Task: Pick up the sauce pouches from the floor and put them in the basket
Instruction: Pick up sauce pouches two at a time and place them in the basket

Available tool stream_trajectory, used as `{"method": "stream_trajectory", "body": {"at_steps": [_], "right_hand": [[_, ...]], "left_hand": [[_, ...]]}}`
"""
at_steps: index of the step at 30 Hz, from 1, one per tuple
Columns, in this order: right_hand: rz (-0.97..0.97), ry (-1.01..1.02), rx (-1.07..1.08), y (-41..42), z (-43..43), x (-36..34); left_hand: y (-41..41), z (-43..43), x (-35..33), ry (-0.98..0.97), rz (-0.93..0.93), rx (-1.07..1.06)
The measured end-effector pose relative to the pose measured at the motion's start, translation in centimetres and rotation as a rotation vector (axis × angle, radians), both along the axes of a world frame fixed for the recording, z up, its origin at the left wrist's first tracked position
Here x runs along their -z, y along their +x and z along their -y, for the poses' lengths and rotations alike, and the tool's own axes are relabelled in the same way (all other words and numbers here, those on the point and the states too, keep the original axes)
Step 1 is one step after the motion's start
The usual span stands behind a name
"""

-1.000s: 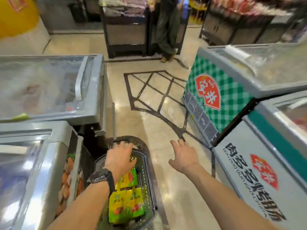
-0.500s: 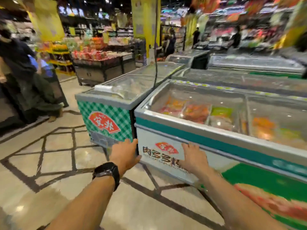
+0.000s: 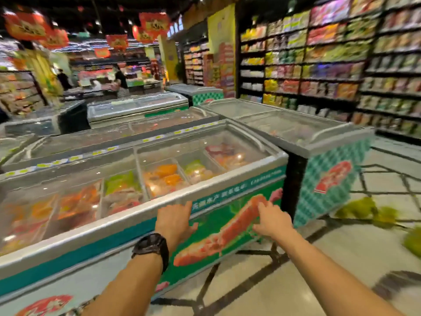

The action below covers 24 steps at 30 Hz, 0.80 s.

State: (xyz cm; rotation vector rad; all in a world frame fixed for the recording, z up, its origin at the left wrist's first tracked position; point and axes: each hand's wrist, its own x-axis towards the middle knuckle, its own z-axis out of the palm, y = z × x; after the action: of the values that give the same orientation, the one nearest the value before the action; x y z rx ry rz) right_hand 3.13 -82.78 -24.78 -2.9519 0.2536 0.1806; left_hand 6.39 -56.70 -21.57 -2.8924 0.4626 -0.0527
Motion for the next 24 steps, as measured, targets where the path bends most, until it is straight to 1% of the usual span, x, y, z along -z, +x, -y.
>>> {"method": "stream_trajectory", "body": {"at_steps": [4,9,13,16,21,24], "right_hand": [[-0.010,-0.009,0.263,-2.7,10.8,0.5],[-0.050,-0.033,0.549,-5.7,20.4,-0.2],[-0.076,-0.040,0.715,-6.3,25.0,0.3],[-0.092,-0.026,0.835,-5.3,27.5,1.3],[-0.137,-0.026,0.931,-2.1,29.8,1.9],[-0.141,-0.049,0.970,-0.6,31.6,1.5]], "left_hand": [[4.0,13.7,-0.2,0.000,0.012,0.280],[6.3,27.5,-0.3,-0.039,-0.016,0.540],[9.0,34.7,0.9,-0.024,-0.030,0.676],[12.3,39.3,1.9,-0.054,-0.028,0.773],[18.3,45.0,2.7,-0.056,0.000,0.902],[20.4,47.9,2.9,-0.048,-0.027,0.960]]}}
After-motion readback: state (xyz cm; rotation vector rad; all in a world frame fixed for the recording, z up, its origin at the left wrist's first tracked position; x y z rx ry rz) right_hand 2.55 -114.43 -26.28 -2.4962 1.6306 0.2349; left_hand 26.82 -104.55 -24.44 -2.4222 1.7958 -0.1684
